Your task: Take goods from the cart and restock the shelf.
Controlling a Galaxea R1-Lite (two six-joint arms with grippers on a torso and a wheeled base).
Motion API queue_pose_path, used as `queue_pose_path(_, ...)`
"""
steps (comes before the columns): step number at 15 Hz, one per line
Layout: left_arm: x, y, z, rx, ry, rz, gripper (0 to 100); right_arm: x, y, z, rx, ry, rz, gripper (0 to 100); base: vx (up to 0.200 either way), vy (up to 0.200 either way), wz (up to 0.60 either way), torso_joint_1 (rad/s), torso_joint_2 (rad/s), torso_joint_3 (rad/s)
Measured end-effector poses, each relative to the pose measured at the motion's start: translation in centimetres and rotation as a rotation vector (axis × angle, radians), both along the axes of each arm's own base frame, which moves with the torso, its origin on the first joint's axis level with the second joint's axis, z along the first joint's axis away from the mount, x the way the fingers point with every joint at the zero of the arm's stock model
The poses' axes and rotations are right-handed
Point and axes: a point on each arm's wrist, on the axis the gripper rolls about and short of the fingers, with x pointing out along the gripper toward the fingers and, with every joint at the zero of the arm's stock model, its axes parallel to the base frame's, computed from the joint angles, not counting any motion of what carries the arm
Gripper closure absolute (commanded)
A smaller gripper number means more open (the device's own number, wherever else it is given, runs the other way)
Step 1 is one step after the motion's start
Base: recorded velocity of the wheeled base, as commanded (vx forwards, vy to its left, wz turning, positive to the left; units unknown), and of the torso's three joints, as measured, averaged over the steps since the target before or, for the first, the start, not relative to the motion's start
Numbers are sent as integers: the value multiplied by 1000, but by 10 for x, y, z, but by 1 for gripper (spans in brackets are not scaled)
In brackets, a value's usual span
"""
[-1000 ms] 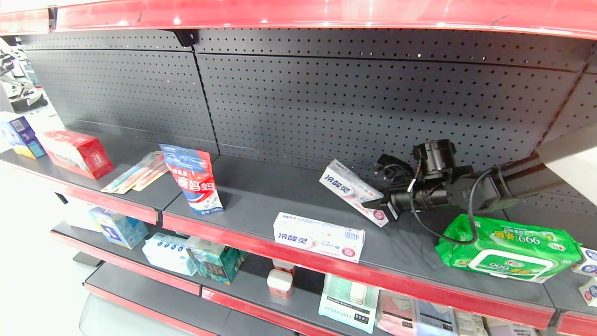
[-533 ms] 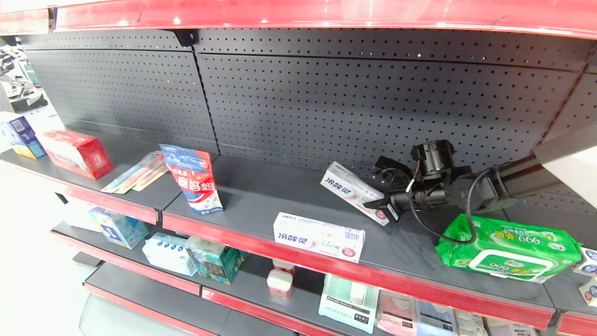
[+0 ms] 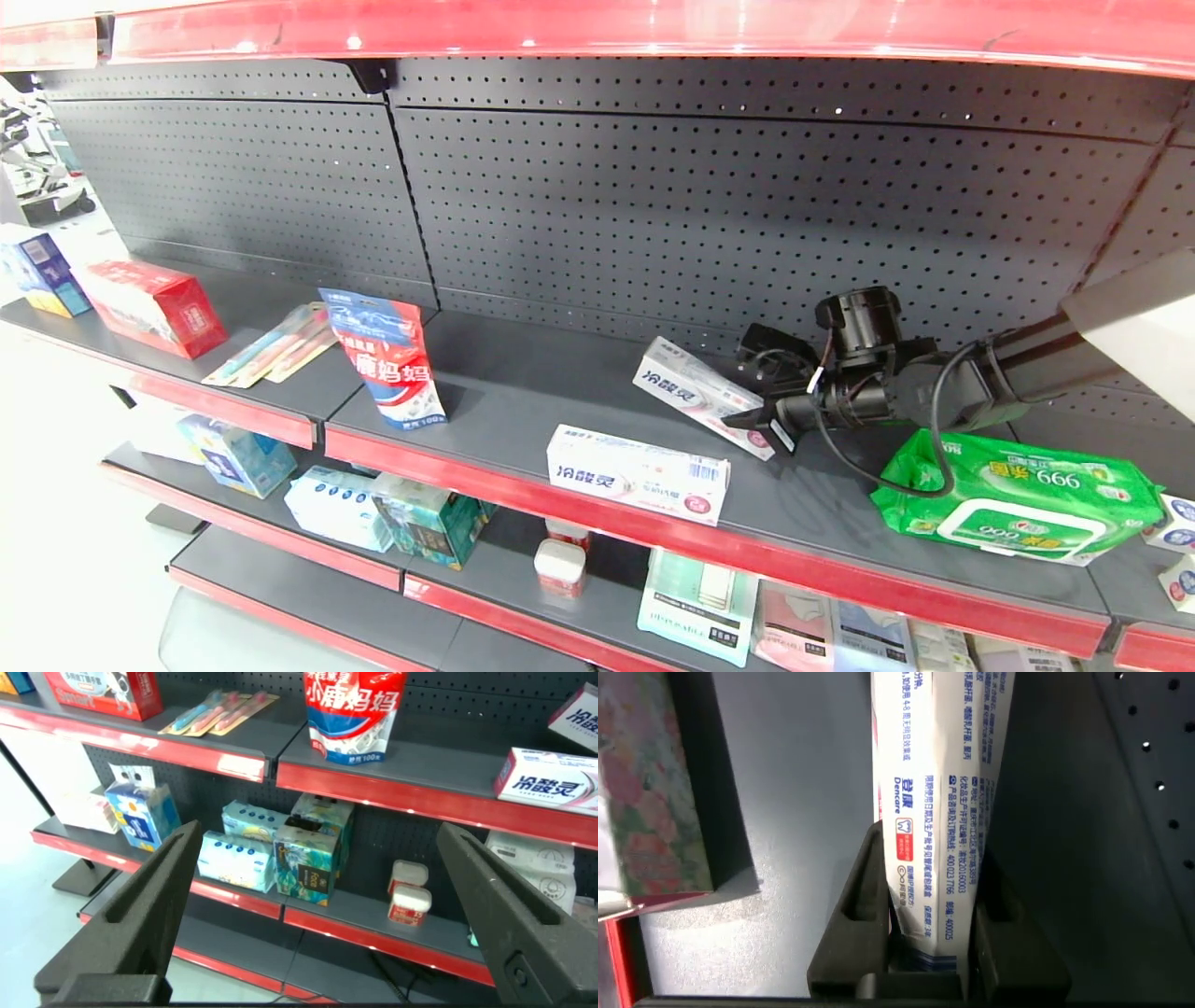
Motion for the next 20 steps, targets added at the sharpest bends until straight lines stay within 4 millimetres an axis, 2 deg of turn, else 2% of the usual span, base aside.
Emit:
queue_pose_path(6, 0, 0, 0, 0, 0, 0, 0, -2, 6, 0, -5, 1, 17, 100, 0, 0, 0, 0, 0, 0)
queue_pose_path(7, 0, 0, 0, 0, 0, 0, 0, -2, 6, -1, -6, -1, 19, 0, 0, 0, 0, 0, 0, 0)
queue_pose_path(13, 0, 0, 0, 0, 0, 0, 0, 0, 5, -1, 2, 4, 12, 0, 0, 0, 0, 0, 0, 0)
queue_pose_path(17, 0, 0, 0, 0, 0, 0, 0, 3, -8, 5, 5, -11, -30, 0, 0, 0, 0, 0, 0, 0)
queue_pose_path(20, 0, 0, 0, 1, 0, 0, 0, -4, -20, 4, -8, 8, -63, 0, 0, 0, 0, 0, 0, 0)
